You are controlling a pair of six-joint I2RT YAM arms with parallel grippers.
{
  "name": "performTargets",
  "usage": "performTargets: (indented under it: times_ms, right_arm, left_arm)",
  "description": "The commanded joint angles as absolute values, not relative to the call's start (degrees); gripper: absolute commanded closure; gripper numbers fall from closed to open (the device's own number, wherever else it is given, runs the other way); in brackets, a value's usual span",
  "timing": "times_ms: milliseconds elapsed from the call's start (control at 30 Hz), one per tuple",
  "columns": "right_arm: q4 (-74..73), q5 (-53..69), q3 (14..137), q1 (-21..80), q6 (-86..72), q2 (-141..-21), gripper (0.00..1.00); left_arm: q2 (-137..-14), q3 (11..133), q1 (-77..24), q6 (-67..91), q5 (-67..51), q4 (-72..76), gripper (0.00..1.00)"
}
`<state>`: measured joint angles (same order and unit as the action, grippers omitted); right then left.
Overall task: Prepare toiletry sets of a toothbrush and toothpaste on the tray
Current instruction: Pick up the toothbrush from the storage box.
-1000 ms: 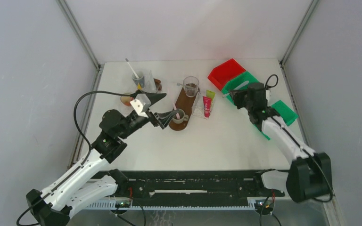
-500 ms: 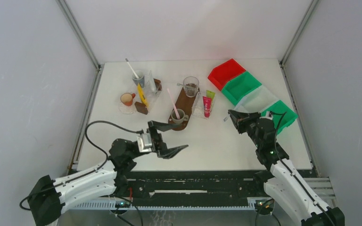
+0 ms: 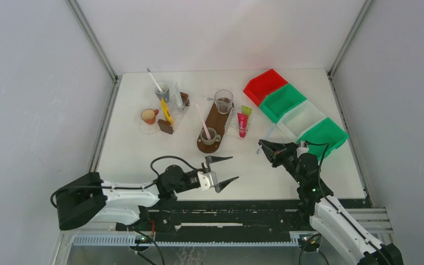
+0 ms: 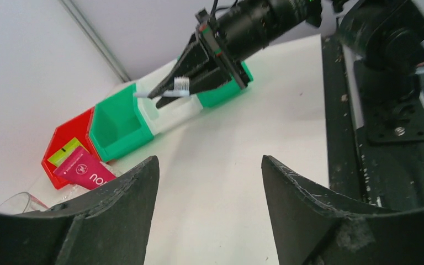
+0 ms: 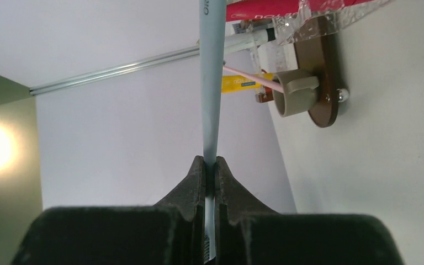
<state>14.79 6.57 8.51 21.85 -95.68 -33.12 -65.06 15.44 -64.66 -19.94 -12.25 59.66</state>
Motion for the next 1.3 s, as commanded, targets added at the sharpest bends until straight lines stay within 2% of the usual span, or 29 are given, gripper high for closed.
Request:
performTargets:
  times_ms: [0, 367, 900, 1267]
  right_arm:
    - [20.54, 8.74, 7.85, 22.14, -99.09, -31.29, 1.00]
    - [24.89, 11.71, 5.96, 22.23, -103.18, -33.11, 1.00]
    - [29.52, 13.25, 5.06, 23.18, -105.22, -37.22, 1.00]
    - [30.50, 13.65, 5.16, 23.59, -105.73, -37.70, 1.00]
  left_arm:
    - [-71.36, 21.50, -65.71, -24.21, -8.05, 66.71, 0.29]
    - [-81.19, 29.47, -66.58, -30.30, -5.59, 68.03, 0.40]
    - [-88.44, 37.82, -66.58, -33.99, -7.08, 63.10, 0.54]
    - [-89.82, 39.43, -66.54, -35.11, -6.29, 59.70, 0.57]
